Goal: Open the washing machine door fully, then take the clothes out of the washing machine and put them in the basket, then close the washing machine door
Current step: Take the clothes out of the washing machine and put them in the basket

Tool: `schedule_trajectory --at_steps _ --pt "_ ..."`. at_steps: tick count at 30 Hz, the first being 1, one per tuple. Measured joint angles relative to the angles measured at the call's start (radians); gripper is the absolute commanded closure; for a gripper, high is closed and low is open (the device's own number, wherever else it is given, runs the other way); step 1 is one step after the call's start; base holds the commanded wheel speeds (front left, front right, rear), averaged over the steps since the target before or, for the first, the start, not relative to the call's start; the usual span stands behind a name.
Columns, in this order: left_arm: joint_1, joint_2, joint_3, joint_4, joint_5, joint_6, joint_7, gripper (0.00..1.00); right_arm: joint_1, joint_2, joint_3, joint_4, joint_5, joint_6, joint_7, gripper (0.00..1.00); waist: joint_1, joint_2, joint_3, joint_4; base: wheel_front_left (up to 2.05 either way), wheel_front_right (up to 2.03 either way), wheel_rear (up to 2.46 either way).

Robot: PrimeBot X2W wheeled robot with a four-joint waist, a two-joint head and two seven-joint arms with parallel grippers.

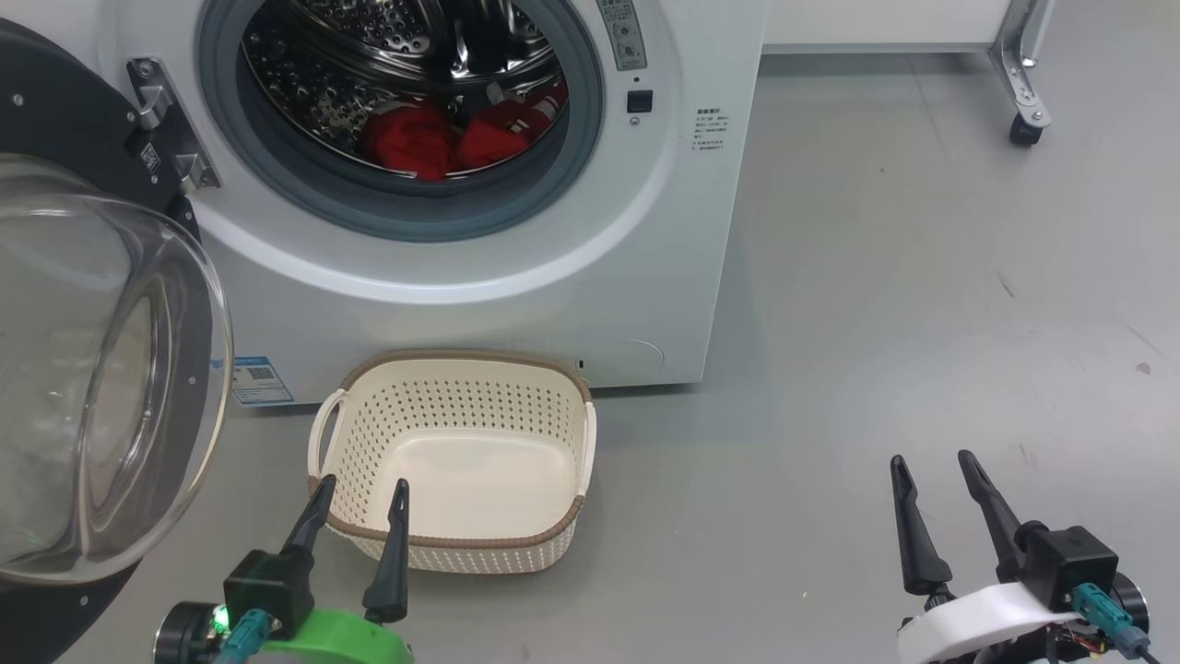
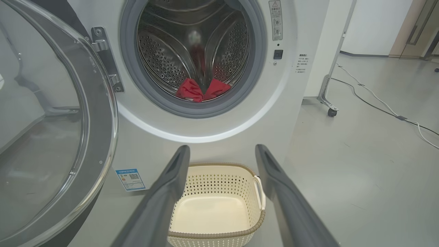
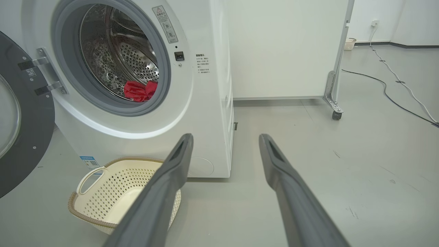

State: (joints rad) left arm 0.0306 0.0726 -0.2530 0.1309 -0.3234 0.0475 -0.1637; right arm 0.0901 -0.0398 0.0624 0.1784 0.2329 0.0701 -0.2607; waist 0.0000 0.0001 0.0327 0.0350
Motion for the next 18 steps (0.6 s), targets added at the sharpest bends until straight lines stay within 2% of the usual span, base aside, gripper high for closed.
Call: schedule_trajectory --at_steps 9,18 --pt "0.0 0.0 0.0 -0.007 0.003 0.002 0.005 0.0 0.002 0.0 0.002 0.0 0.005 -0.001 0.0 0.0 0.0 0.0 0.001 -0.002 0.61 -0.61 0.0" --pt "0.001 0.0 -0.002 -0.006 0.007 0.009 0.006 0.0 0.002 0.0 0.004 0.0 0.006 -0.002 0.0 0.0 0.0 0.0 -0.008 -0.002 0.97 -0.98 0.0"
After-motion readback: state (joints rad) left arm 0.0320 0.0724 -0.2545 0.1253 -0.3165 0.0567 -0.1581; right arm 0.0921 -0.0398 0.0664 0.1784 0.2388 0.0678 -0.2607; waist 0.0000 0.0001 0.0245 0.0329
